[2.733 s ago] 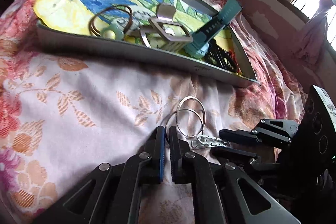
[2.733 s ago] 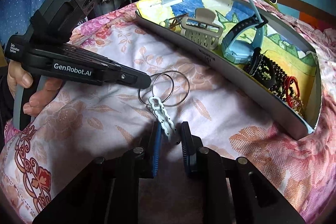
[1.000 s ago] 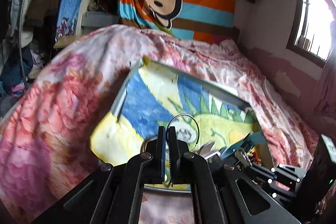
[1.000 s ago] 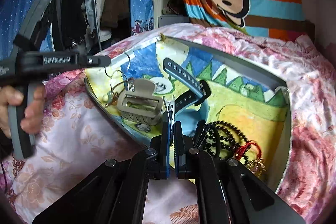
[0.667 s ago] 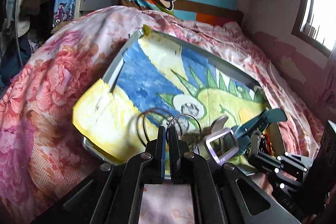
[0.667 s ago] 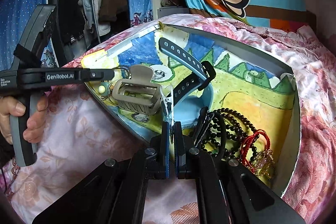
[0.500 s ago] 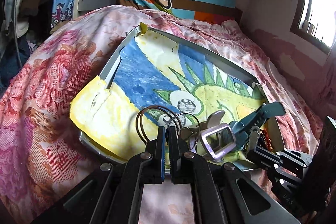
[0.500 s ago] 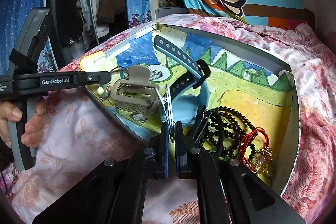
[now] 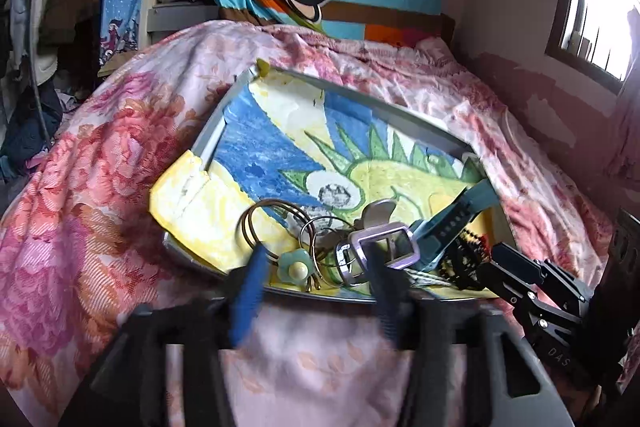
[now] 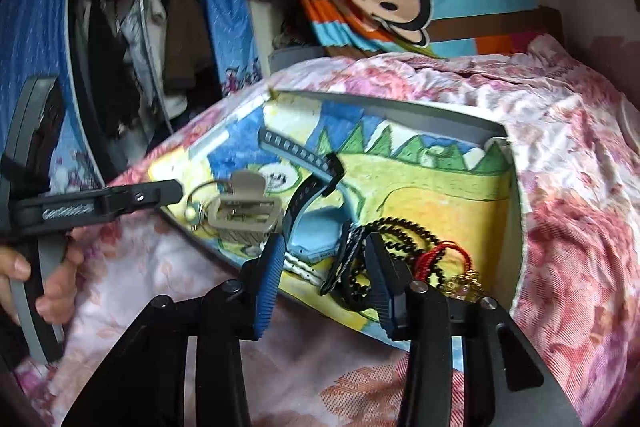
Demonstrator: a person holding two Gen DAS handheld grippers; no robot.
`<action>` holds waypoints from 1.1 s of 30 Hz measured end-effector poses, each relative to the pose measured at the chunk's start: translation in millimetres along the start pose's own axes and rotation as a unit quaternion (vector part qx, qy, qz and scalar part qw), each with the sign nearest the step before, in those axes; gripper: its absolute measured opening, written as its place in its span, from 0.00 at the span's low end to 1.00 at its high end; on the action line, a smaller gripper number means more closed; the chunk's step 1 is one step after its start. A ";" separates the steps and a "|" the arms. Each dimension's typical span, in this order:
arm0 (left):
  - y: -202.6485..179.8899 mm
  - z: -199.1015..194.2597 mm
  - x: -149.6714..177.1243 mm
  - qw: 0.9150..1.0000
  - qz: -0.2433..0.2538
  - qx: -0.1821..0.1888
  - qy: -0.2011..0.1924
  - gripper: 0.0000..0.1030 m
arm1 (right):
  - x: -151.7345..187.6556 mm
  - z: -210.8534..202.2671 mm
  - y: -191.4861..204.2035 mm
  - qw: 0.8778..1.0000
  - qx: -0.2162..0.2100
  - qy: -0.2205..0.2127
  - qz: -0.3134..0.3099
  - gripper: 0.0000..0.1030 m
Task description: Organize jewelry
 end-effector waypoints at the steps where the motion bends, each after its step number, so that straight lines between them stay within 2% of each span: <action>1: 0.4 -5.4 -0.9 1.000 -0.005 -0.002 -0.009 0.66 | -2.0 -4.5 -1.3 1.000 0.002 -0.007 0.008 0.49; 3: 0.1 -18.7 -2.5 1.000 -0.012 -0.002 -0.027 0.78 | -6.0 -13.5 -1.3 1.000 0.008 -0.022 0.017 0.55; 6: -1.9 -37.3 -4.6 0.999 -0.008 -0.010 -0.050 0.92 | -13.1 -29.3 1.0 0.998 0.019 -0.046 0.025 0.68; 9: -2.8 -58.8 -7.0 0.996 -0.001 -0.028 -0.085 0.99 | -20.6 -48.5 4.7 0.997 0.022 -0.071 0.036 0.82; 10: -3.4 -66.7 -7.4 0.995 0.002 -0.031 -0.096 1.00 | -22.9 -54.3 6.1 0.996 0.024 -0.078 0.039 0.88; 15: -5.1 -99.9 -7.0 0.991 0.019 -0.053 -0.125 1.00 | -33.2 -84.8 20.3 0.993 0.028 -0.112 0.036 0.98; 21: -4.1 -137.1 5.9 0.987 0.032 -0.065 -0.141 1.00 | -29.9 -115.0 42.4 0.990 0.031 -0.132 0.032 0.99; 33: 5.9 -191.7 39.7 0.983 0.025 -0.074 -0.165 1.00 | -9.6 -172.1 76.2 0.986 0.041 -0.161 0.021 0.99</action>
Point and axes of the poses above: each gripper's, at about its wrist camera, not at the fingertips, and z roughly the way its jaws point, y to its left, x to its underside, the point moved 7 cm from there along z, roughly the way its jaws point, and after that the axes turned 7 degrees about z, right-handed, at the moved point
